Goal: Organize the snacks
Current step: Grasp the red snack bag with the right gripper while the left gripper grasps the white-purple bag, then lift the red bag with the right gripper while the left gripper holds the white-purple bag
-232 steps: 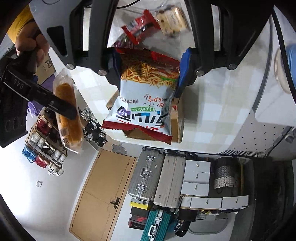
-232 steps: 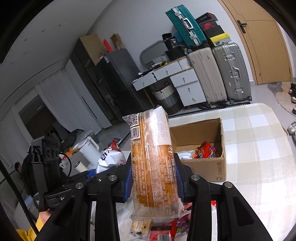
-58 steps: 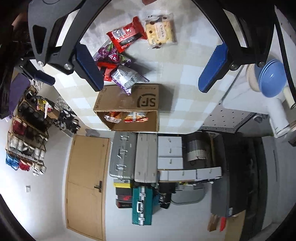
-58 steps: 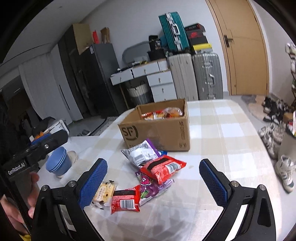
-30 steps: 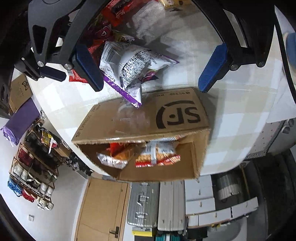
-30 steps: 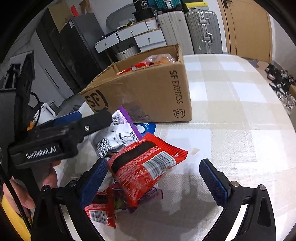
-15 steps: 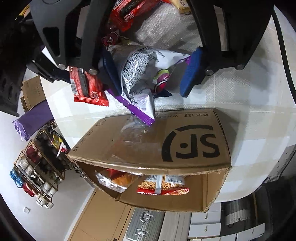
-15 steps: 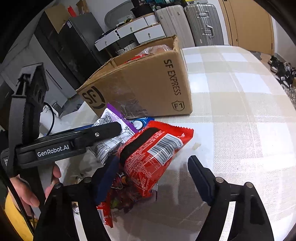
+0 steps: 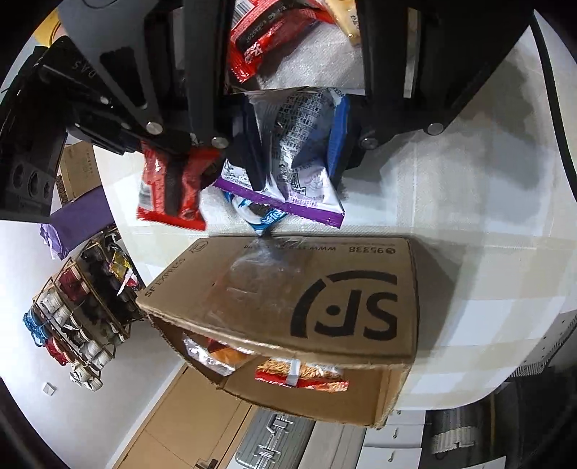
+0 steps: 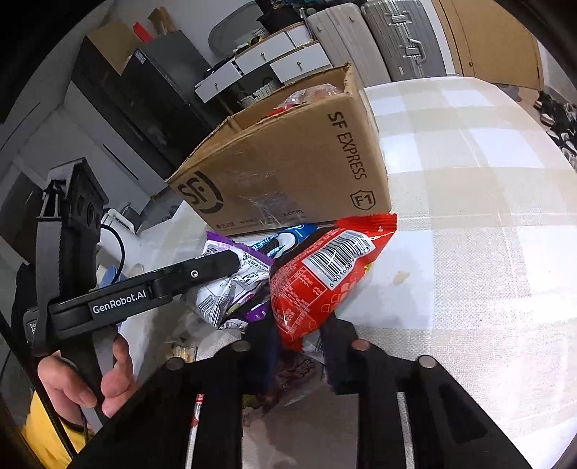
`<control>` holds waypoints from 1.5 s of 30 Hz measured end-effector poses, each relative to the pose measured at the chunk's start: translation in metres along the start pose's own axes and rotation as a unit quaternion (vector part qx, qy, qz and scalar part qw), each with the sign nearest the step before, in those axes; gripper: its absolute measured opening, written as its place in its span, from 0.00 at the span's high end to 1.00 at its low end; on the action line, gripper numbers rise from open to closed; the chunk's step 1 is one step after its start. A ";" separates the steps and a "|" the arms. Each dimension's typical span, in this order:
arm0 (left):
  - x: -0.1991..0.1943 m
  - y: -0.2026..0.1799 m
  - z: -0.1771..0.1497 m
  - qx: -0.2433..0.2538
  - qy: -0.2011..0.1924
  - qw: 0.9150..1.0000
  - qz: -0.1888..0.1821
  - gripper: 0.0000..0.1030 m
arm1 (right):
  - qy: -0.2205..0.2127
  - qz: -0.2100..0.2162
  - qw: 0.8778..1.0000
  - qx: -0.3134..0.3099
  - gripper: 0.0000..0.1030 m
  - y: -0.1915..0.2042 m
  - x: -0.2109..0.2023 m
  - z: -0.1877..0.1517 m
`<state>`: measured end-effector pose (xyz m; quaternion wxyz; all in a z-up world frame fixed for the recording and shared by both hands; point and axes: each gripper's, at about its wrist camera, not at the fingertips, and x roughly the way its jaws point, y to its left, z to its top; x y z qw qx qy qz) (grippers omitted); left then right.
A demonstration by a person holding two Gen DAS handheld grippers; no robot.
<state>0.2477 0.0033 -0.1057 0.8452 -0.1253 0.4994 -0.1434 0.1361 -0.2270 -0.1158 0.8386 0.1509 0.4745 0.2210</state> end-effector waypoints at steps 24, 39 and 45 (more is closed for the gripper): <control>-0.035 0.039 -0.021 -0.046 0.029 0.998 -0.028 0.63 | 0.022 0.067 0.996 -0.047 0.83 0.025 -0.026 -0.012; -0.020 0.040 -0.032 -0.030 0.067 0.997 -0.006 0.55 | 0.082 0.060 0.993 -0.058 0.75 0.026 -0.012 -0.023; -0.027 0.024 -0.036 0.003 0.066 0.998 0.008 0.69 | 0.068 0.060 0.995 -0.051 0.53 0.030 -0.013 -0.020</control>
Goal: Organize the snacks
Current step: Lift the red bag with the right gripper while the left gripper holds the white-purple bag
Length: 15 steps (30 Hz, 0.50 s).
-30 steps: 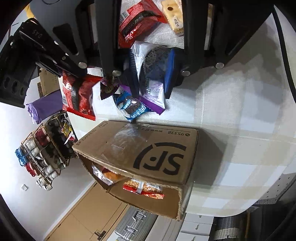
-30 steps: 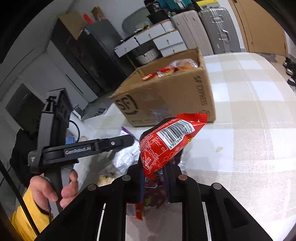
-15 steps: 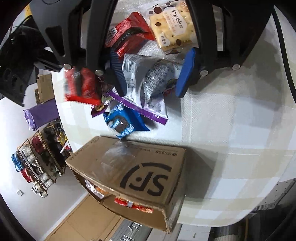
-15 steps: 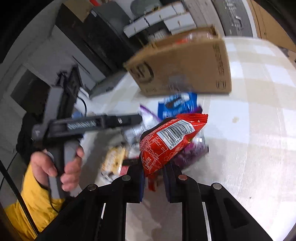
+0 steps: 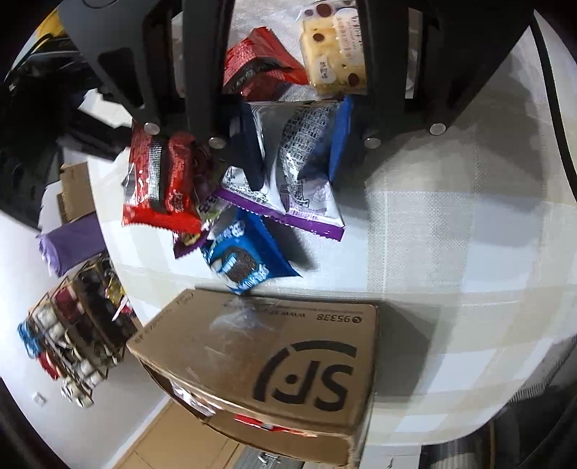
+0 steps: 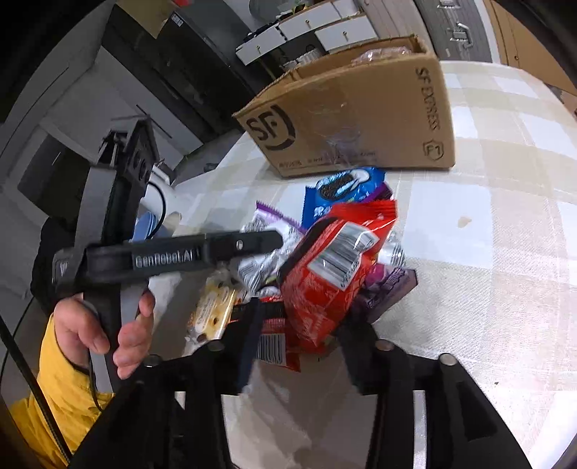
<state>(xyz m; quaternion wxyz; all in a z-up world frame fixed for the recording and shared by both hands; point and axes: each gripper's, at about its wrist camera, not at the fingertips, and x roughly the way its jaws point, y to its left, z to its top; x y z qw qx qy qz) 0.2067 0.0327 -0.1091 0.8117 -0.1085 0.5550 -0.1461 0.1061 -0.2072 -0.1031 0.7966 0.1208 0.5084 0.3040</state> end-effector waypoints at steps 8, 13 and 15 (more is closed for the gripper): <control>-0.006 0.002 -0.003 -0.003 0.001 1.000 -0.006 0.71 | -0.030 0.018 0.998 0.061 0.50 -0.013 0.002 0.010; -0.004 0.002 -0.005 -0.004 0.001 1.000 -0.010 0.72 | -0.045 0.031 0.992 0.116 0.74 -0.027 0.002 0.012; -0.004 0.002 -0.005 -0.004 0.002 1.000 -0.013 0.72 | -0.050 0.037 0.991 0.119 0.76 -0.028 -0.001 0.012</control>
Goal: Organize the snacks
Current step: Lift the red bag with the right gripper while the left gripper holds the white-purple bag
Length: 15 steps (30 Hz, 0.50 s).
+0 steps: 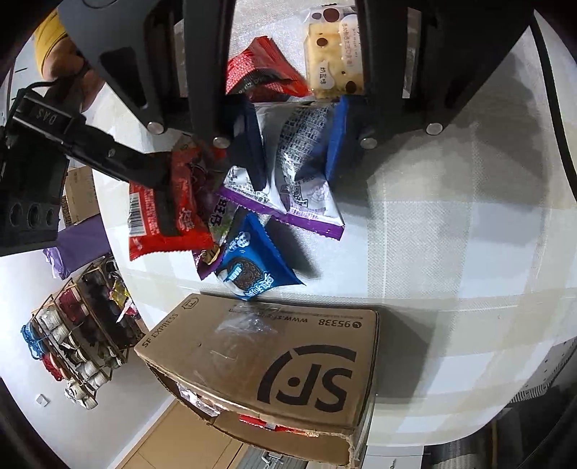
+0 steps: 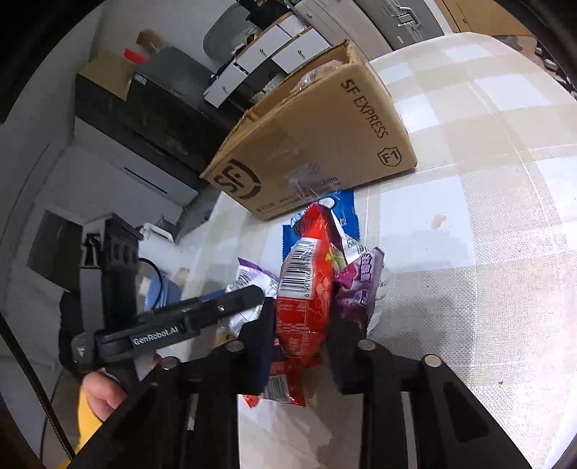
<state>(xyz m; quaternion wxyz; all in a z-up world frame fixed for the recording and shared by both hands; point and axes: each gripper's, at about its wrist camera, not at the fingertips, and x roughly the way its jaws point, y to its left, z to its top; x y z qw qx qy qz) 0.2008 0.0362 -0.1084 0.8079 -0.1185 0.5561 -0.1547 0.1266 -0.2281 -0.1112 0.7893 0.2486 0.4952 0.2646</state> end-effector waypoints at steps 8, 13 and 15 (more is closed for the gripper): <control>-0.005 0.005 0.001 -0.010 -0.002 1.000 -0.014 0.73 | -0.015 0.025 0.999 -0.024 0.76 0.014 -0.010 -0.001; -0.013 0.012 0.003 -0.022 -0.006 0.999 -0.028 0.74 | -0.032 0.038 0.998 -0.025 0.76 0.019 -0.021 -0.001; -0.019 0.015 0.004 -0.027 -0.013 0.999 -0.037 0.77 | -0.037 0.037 0.998 -0.023 0.76 0.018 -0.025 0.000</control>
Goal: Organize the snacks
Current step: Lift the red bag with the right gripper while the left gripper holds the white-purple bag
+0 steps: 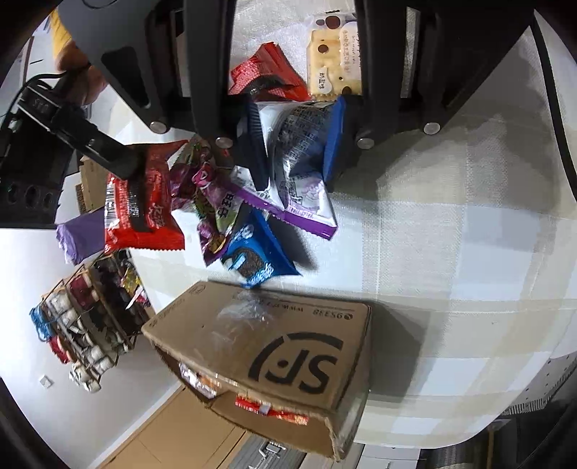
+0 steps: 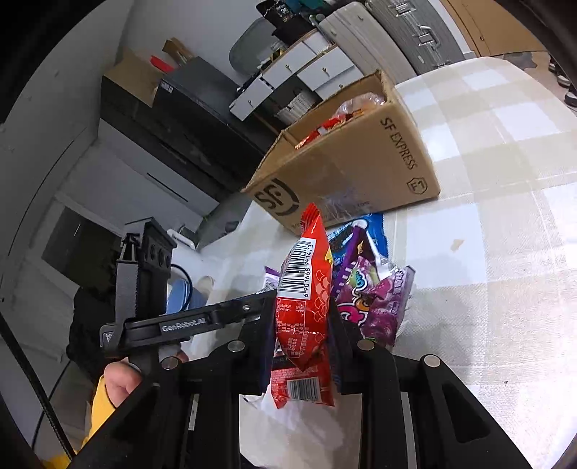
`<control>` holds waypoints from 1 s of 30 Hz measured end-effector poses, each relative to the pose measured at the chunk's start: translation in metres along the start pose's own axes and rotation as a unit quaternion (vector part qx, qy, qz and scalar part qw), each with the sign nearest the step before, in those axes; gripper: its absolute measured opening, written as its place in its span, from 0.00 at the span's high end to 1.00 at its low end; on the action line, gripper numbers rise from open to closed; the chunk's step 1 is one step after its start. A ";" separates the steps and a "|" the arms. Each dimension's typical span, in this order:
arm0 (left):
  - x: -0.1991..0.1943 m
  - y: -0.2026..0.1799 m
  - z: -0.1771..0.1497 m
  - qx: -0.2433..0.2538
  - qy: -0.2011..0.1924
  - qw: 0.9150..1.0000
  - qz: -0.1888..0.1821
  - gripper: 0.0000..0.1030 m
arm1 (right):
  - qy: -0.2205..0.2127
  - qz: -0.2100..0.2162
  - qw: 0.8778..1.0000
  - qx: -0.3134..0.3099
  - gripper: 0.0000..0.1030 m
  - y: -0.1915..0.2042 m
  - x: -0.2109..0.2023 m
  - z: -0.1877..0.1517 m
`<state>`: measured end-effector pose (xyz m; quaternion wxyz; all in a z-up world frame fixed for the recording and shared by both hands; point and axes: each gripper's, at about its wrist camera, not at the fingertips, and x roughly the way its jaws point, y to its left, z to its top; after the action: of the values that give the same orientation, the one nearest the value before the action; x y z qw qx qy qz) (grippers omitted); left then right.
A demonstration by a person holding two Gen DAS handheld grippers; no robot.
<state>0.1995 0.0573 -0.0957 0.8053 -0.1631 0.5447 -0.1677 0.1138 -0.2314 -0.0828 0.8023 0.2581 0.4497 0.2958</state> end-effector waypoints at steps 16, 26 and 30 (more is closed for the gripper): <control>0.012 0.006 -0.009 0.007 0.046 0.997 0.057 0.32 | 0.012 -0.004 1.000 -0.017 0.76 0.005 0.004 -0.003; 0.020 -0.009 -0.014 0.030 0.067 0.995 0.073 0.31 | 0.016 0.008 0.999 -0.026 0.76 0.010 0.009 -0.003; 0.020 -0.022 -0.019 0.046 0.058 0.994 0.080 0.60 | 0.017 0.010 0.999 -0.027 0.76 0.010 0.008 -0.003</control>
<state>0.1865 0.0269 -0.1095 0.7898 -0.0724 0.5935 -0.1370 0.1118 -0.2182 -0.0816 0.7982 0.2362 0.4525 0.3199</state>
